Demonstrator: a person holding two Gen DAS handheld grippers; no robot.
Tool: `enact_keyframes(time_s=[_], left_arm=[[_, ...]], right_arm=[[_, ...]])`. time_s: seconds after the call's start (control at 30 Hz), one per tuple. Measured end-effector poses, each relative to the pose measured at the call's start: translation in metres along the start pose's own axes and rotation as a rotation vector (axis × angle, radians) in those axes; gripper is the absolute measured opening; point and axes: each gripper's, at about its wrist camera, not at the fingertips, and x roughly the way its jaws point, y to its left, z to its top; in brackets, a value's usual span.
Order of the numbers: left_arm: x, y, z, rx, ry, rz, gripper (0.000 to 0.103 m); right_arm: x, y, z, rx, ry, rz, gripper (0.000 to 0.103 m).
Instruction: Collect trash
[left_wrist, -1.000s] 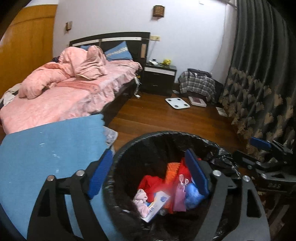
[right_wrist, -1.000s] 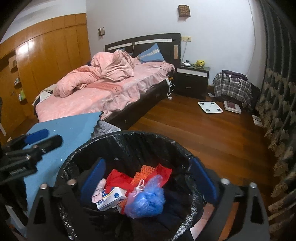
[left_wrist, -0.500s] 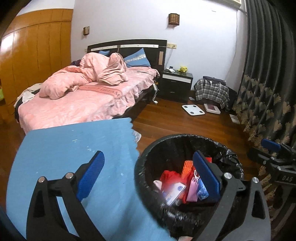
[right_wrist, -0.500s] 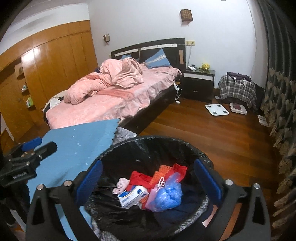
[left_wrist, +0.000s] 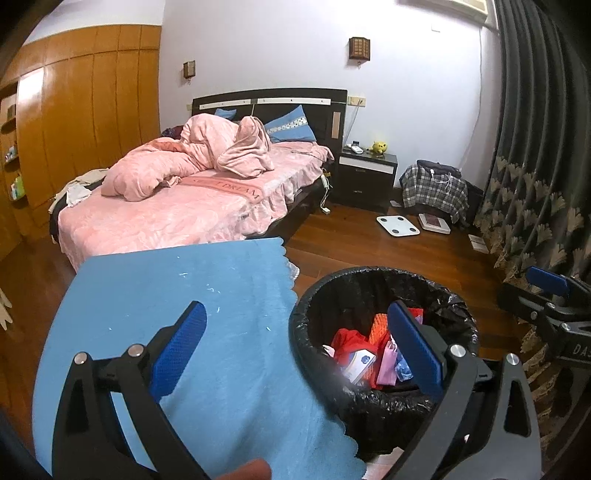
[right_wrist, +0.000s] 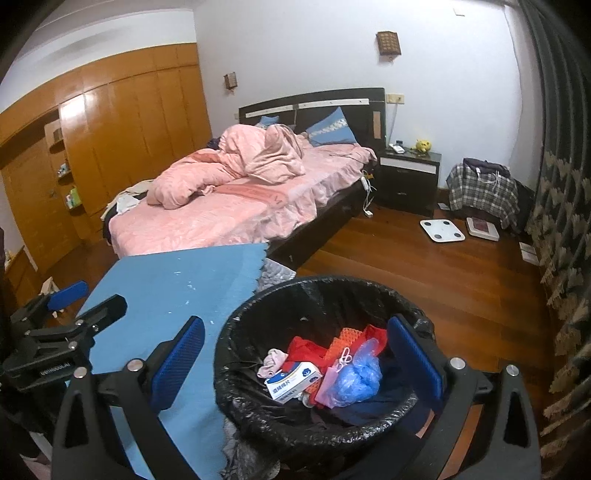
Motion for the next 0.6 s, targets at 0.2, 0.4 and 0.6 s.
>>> enact_keyframes(time_s=[0.2, 0.4, 0.6], left_arm=[[-0.023, -0.002, 0.001, 0.011, -0.035, 0.014, 0.096], [-0.037, -0.002, 0.001, 0.01, -0.058, 0.019, 0.096], [-0.042, -0.001, 0.0, 0.012, -0.067, 0.019, 0.096]], right_arm=[[-0.014, 0.012, 0.006, -0.022, -0.02, 0.02, 0.097], [-0.023, 0.021, 0.007, -0.038, -0.036, 0.029, 0.097], [-0.028, 0.027, 0.006, -0.048, -0.045, 0.029, 0.097]])
